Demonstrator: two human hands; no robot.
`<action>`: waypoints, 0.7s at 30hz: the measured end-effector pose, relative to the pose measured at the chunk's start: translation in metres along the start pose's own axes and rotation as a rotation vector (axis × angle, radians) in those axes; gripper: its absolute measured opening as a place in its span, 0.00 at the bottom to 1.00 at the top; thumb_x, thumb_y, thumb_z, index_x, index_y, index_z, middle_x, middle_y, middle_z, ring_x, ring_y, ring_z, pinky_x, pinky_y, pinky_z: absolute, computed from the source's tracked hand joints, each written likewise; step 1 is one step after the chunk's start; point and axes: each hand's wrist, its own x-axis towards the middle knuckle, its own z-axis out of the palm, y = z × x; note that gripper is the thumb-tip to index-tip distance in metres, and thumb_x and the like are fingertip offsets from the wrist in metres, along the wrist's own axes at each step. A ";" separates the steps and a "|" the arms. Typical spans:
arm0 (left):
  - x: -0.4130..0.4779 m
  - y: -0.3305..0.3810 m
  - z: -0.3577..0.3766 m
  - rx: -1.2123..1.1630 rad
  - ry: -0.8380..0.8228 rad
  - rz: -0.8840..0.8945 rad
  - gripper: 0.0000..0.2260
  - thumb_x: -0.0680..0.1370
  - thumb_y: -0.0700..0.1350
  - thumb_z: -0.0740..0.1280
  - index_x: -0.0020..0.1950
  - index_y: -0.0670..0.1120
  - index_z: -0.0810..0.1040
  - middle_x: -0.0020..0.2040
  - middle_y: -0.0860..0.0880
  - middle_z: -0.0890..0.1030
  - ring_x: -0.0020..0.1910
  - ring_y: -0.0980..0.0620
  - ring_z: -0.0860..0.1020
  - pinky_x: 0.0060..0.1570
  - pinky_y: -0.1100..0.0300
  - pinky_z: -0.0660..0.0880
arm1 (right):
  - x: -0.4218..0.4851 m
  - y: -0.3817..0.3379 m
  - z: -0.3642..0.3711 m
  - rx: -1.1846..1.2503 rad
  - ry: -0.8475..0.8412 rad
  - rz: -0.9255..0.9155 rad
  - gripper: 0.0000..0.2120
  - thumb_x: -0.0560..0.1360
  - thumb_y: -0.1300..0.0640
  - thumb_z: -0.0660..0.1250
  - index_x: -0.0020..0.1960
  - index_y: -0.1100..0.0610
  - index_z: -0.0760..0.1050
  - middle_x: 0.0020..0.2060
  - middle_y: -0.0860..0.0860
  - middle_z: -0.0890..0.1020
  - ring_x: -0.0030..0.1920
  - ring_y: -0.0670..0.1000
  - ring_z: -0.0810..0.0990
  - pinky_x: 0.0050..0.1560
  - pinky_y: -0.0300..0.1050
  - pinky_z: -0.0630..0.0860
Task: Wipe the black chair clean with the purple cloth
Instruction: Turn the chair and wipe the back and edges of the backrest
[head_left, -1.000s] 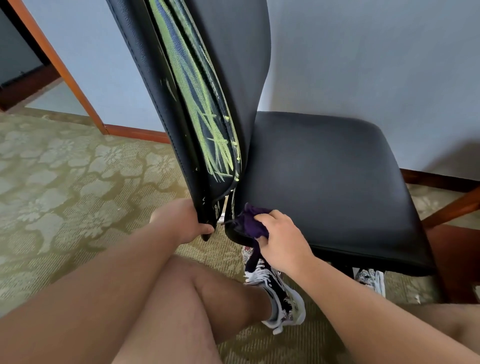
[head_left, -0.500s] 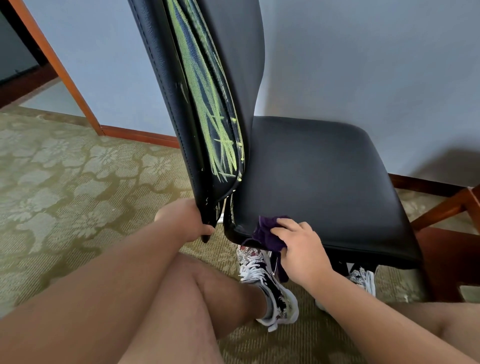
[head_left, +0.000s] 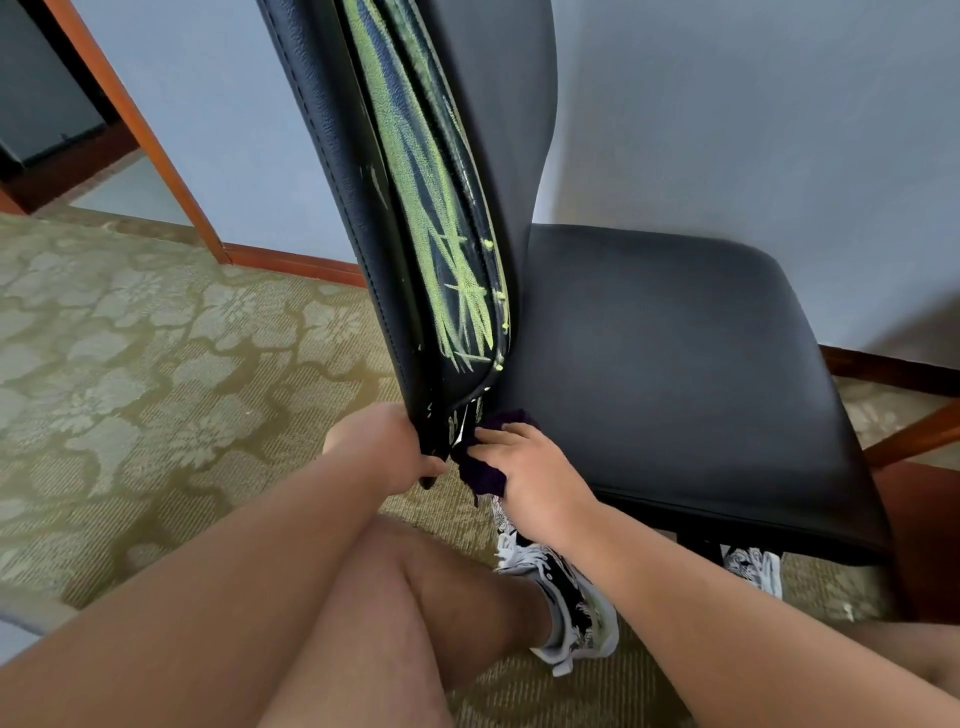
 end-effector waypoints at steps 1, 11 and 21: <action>0.001 -0.001 0.000 -0.006 0.001 -0.009 0.22 0.70 0.63 0.71 0.60 0.55 0.77 0.49 0.55 0.79 0.47 0.51 0.79 0.46 0.54 0.79 | 0.002 0.000 -0.001 0.004 -0.009 -0.009 0.31 0.74 0.67 0.66 0.74 0.47 0.71 0.75 0.44 0.68 0.75 0.52 0.62 0.76 0.47 0.59; -0.002 -0.001 0.002 -0.044 0.012 -0.053 0.23 0.70 0.64 0.70 0.62 0.57 0.75 0.51 0.57 0.79 0.49 0.50 0.79 0.46 0.55 0.78 | -0.034 0.021 -0.013 0.109 0.090 0.022 0.31 0.70 0.73 0.61 0.66 0.48 0.78 0.65 0.42 0.77 0.68 0.48 0.70 0.66 0.36 0.64; 0.001 0.001 0.000 -0.054 -0.007 -0.041 0.21 0.71 0.62 0.71 0.60 0.54 0.76 0.46 0.55 0.78 0.43 0.51 0.78 0.39 0.57 0.76 | -0.053 0.028 -0.012 0.075 0.092 0.108 0.34 0.73 0.73 0.58 0.73 0.47 0.71 0.74 0.41 0.68 0.78 0.46 0.58 0.75 0.36 0.52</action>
